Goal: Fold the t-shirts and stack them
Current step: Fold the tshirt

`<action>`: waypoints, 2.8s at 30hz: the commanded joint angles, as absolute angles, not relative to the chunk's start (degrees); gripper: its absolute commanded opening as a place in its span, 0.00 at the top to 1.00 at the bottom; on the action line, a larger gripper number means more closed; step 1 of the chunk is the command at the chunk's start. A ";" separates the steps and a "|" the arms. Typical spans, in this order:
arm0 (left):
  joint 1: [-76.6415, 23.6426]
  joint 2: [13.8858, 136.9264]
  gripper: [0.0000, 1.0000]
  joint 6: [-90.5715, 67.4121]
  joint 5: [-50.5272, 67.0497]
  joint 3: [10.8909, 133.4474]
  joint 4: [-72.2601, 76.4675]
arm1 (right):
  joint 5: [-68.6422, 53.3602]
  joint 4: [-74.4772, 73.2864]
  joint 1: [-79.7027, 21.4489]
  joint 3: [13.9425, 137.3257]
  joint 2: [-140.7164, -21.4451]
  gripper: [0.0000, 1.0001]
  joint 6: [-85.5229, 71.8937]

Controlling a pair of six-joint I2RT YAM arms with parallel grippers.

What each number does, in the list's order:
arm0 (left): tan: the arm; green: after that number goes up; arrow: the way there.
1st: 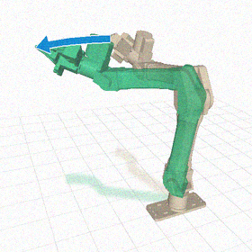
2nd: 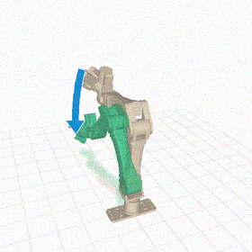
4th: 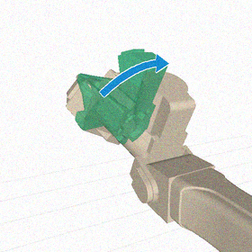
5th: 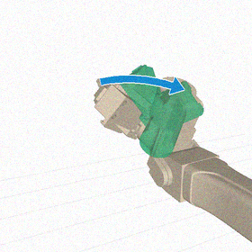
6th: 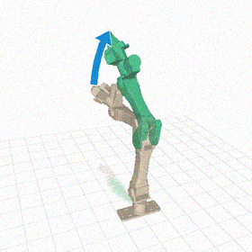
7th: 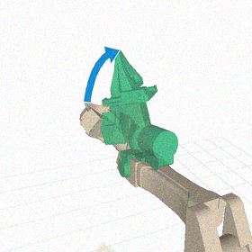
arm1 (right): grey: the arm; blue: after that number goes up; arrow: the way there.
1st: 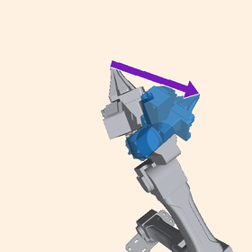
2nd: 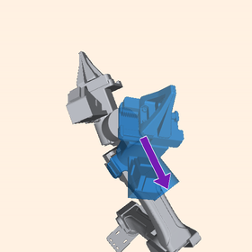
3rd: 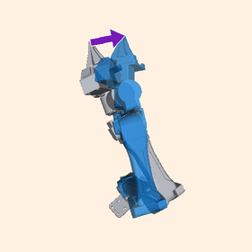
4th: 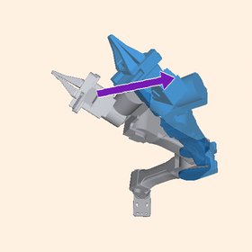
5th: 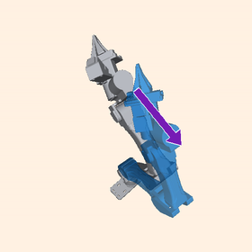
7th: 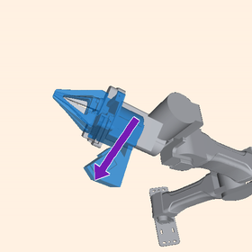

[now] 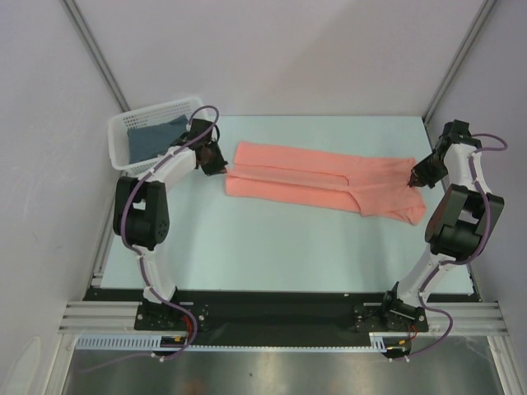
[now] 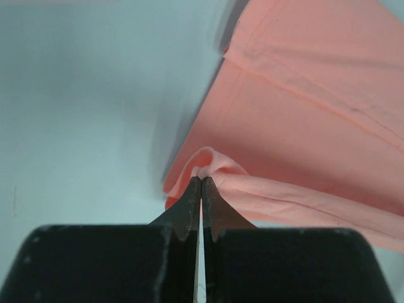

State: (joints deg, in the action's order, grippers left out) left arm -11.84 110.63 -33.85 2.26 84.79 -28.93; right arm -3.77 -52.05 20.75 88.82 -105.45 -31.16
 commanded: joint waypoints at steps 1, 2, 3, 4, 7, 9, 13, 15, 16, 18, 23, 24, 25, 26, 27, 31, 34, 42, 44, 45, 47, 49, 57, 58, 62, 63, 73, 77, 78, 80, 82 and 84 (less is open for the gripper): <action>-12.13 113.37 1.00 -32.17 0.88 90.07 -31.02 | -5.62 -51.77 21.53 94.21 -108.54 1.00 -30.23; -12.13 114.16 1.00 -32.08 0.79 91.13 -31.20 | -5.89 -52.03 21.62 94.74 -109.41 1.00 -30.41; -12.13 114.95 1.00 -32.08 0.88 92.01 -31.46 | -6.06 -52.03 21.62 95.36 -110.73 1.00 -30.50; -12.13 116.44 1.00 -31.91 0.79 94.02 -31.73 | -6.93 -51.86 21.62 95.80 -111.35 1.00 -30.67; -12.30 119.43 1.00 -31.90 0.61 97.80 -32.34 | -7.12 -51.50 21.36 97.38 -113.55 1.00 -31.11; -12.39 120.76 1.00 -31.99 0.53 100.53 -33.04 | -6.68 -51.94 21.53 98.79 -115.13 1.00 -31.11; -12.66 123.39 1.00 -32.08 0.79 103.53 -33.49 | -7.29 -52.03 21.62 100.19 -117.50 1.00 -30.67; -12.74 124.71 1.00 -32.26 0.97 104.84 -33.75 | -7.21 -52.03 21.62 100.98 -118.12 1.00 -30.41; -12.74 125.06 1.00 -32.34 1.05 105.38 -33.84 | -7.21 -51.94 21.71 101.25 -118.39 1.00 -30.50; -12.92 126.30 1.00 -32.34 0.62 106.52 -34.62 | -7.38 -52.29 21.80 102.12 -119.35 1.00 -30.59; -12.83 127.53 1.00 -32.61 0.18 108.54 -34.98 | -7.29 -53.17 22.15 105.90 -120.84 1.00 -30.59; -12.83 128.14 1.00 -32.61 0.18 109.07 -35.15 | -7.38 -53.26 22.15 106.34 -121.28 1.00 -30.59; -12.92 128.32 1.00 -32.87 0.18 109.25 -35.07 | -7.47 -53.87 22.24 107.48 -121.72 1.00 -30.76; -12.92 128.58 1.00 -32.96 0.35 109.42 -34.98 | -7.47 -54.05 22.24 108.01 -122.16 1.00 -30.85; -12.92 128.93 1.00 -33.13 0.26 109.68 -35.07 | -7.47 -54.23 22.24 108.37 -122.86 1.00 -30.85; -12.83 130.07 1.00 -33.84 0.44 110.65 -35.16 | -7.82 -54.31 22.24 109.51 -124.45 1.00 -30.94; -12.92 131.04 0.99 -33.84 0.61 111.88 -35.68 | -8.17 -54.23 22.24 110.39 -125.77 0.98 -31.03; -13.09 130.96 0.63 -31.74 -5.17 114.78 -38.67 | -6.35 -58.42 23.46 121.16 -130.77 0.74 -28.66; -13.36 128.17 0.51 -30.50 -7.72 114.79 -39.98 | -4.23 -61.25 24.34 125.05 -132.27 0.52 -27.43; -13.62 126.84 0.36 -28.58 -9.74 114.09 -40.34 | -1.87 -64.74 24.95 126.98 -132.36 0.47 -25.68; -14.50 121.42 0.32 -27.25 -10.46 111.99 -40.26 | 2.52 -66.35 24.96 127.10 -129.31 0.35 -23.30; -16.25 117.27 0.32 -25.58 -10.28 106.63 -38.68 | 5.27 -64.00 24.96 118.19 -124.83 0.30 -22.32; -22.67 104.07 0.30 -20.66 -7.39 87.32 -33.41 | -7.46 -49.41 24.96 85.89 -103.13 0.27 -24.09; -22.59 102.24 0.30 -20.13 -5.64 85.54 -30.61 | -8.34 -48.52 24.96 83.61 -101.62 0.27 -24.08; -22.59 104.14 0.31 -16.71 -0.89 84.28 -28.57 | -12.56 -43.95 26.80 73.32 -95.81 0.27 -24.78; -22.59 105.11 0.31 -16.26 -0.44 84.81 -28.48 | -12.92 -43.95 27.15 71.56 -95.37 0.27 -24.96; -18.11 106.70 0.32 -32.34 4.91 79.46 -25.07 | -21.18 -35.43 31.81 59.16 -94.31 0.25 -29.80; -16.26 108.89 0.32 -35.06 7.64 79.19 -23.20 | -23.02 -31.47 33.05 56.87 -92.91 0.24 -30.23; -15.82 109.42 0.31 -35.94 7.91 78.93 -23.03 | -23.20 -30.25 33.31 56.43 -92.64 0.24 -30.41; -14.59 109.77 0.31 -36.47 8.26 78.23 -21.98 | -23.38 -29.62 34.10 56.16 -92.64 0.23 -30.76; -13.54 110.30 0.30 -36.65 9.05 77.96 -21.10 | -23.38 -28.57 34.71 56.16 -92.90 0.23 -30.67; -13.01 111.09 0.31 -36.39 9.23 78.13 -21.09 | -23.38 -27.78 35.07 56.42 -93.60 0.23 -31.02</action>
State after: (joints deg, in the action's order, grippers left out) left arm -14.22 109.97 -34.59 7.01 78.43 -24.05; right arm -22.06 -31.68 34.15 56.16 -95.13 -30.09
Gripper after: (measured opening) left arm 0.692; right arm 0.767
